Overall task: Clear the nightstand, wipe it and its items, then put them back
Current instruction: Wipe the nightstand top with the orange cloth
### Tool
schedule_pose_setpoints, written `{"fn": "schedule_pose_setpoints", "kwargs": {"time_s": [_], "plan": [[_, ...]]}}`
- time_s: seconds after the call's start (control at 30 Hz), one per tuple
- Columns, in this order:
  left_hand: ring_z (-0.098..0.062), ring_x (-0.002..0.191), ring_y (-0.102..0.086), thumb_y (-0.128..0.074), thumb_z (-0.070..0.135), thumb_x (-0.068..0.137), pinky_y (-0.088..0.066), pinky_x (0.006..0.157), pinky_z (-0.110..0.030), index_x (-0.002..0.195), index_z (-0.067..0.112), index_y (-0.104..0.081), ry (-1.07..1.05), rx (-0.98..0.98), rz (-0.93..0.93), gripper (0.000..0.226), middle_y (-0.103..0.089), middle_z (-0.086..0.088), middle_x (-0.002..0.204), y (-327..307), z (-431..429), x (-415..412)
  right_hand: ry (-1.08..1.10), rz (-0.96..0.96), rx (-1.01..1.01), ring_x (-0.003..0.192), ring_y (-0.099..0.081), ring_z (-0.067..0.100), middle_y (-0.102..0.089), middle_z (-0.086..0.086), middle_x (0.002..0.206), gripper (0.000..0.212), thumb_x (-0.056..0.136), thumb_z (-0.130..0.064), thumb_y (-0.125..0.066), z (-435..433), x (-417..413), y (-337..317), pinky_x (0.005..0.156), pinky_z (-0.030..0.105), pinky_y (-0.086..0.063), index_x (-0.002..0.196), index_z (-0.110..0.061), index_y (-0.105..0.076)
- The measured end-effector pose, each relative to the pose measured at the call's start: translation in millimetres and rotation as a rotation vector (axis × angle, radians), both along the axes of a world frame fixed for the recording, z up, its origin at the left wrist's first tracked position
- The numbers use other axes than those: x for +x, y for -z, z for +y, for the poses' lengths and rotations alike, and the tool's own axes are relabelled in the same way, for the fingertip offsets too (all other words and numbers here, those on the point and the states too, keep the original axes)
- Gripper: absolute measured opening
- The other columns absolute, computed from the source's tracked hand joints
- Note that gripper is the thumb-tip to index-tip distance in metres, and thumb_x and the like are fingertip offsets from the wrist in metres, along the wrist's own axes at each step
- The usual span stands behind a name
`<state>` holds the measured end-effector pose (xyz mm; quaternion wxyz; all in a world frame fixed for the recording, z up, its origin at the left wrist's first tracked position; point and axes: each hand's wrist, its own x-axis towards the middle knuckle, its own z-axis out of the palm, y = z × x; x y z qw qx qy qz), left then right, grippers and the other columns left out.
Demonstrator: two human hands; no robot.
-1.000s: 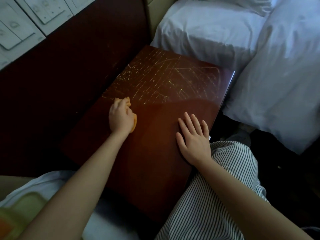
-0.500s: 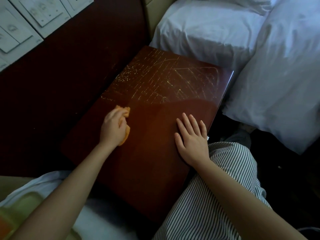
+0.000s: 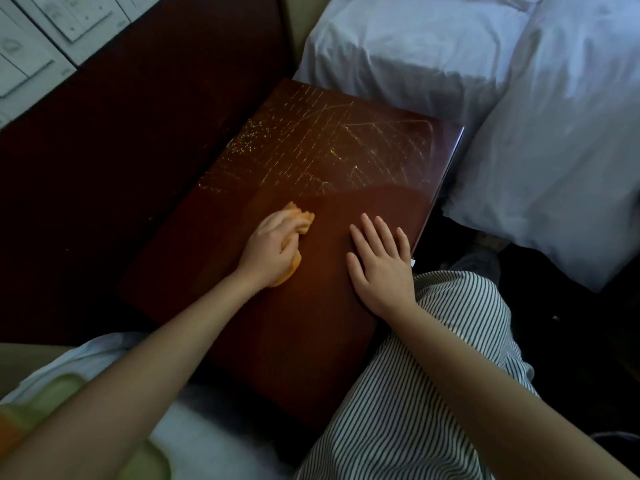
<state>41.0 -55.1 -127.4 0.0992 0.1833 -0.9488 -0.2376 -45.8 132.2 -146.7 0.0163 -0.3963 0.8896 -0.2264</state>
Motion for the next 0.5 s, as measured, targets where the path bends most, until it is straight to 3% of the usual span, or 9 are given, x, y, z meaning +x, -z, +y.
{"fn": "schedule_pose_setpoints", "kwargs": {"time_s": [0.1,0.27,0.37,0.5], "plan": [[-0.015,0.129,-0.038,-0.044,0.017,0.092,-0.030,0.104,-0.032,0.118,0.024,-0.060,0.065,0.024,-0.039,0.031,-0.050,0.004,0.133,1.6,-14.6,25.8,-0.003,-0.018,-0.015,0.142,-0.003,0.012,-0.021,0.000,0.155,0.063,0.093,-0.046,-0.013,1.2,-0.2,0.1,0.114,0.035,0.008,0.147,-0.019,-0.029],[-0.024,0.133,-0.034,-0.043,0.011,0.094,-0.033,0.106,-0.039,0.120,0.015,-0.058,-0.443,-0.003,0.014,0.030,-0.047,-0.004,0.137,4.0,-46.8,22.5,0.007,-0.020,-0.038,0.139,-0.001,0.009,-0.022,0.000,0.155,0.060,0.094,-0.045,-0.016,0.2,-1.0,3.2,0.115,0.036,0.007,0.147,-0.020,-0.029],[-0.024,0.133,-0.034,-0.044,0.009,0.094,-0.034,0.107,-0.039,0.121,0.013,-0.057,-0.641,-0.007,0.028,0.031,-0.046,-0.007,0.138,2.6,-46.5,-10.3,0.012,-0.024,-0.042,0.140,-0.002,0.009,-0.023,0.000,0.155,0.060,0.094,-0.044,-0.017,-0.2,-1.0,3.6,0.115,0.037,0.006,0.147,-0.020,-0.030],[-0.023,0.128,-0.040,-0.044,0.009,0.093,-0.037,0.102,-0.035,0.122,0.016,-0.057,-0.549,-0.012,0.034,0.032,-0.049,-0.004,0.134,3.9,-28.9,-46.0,0.007,-0.026,-0.041,0.142,-0.006,0.012,-0.023,0.000,0.155,0.059,0.094,-0.044,-0.019,0.1,-0.8,3.0,0.116,0.037,0.005,0.148,-0.021,-0.026]]}}
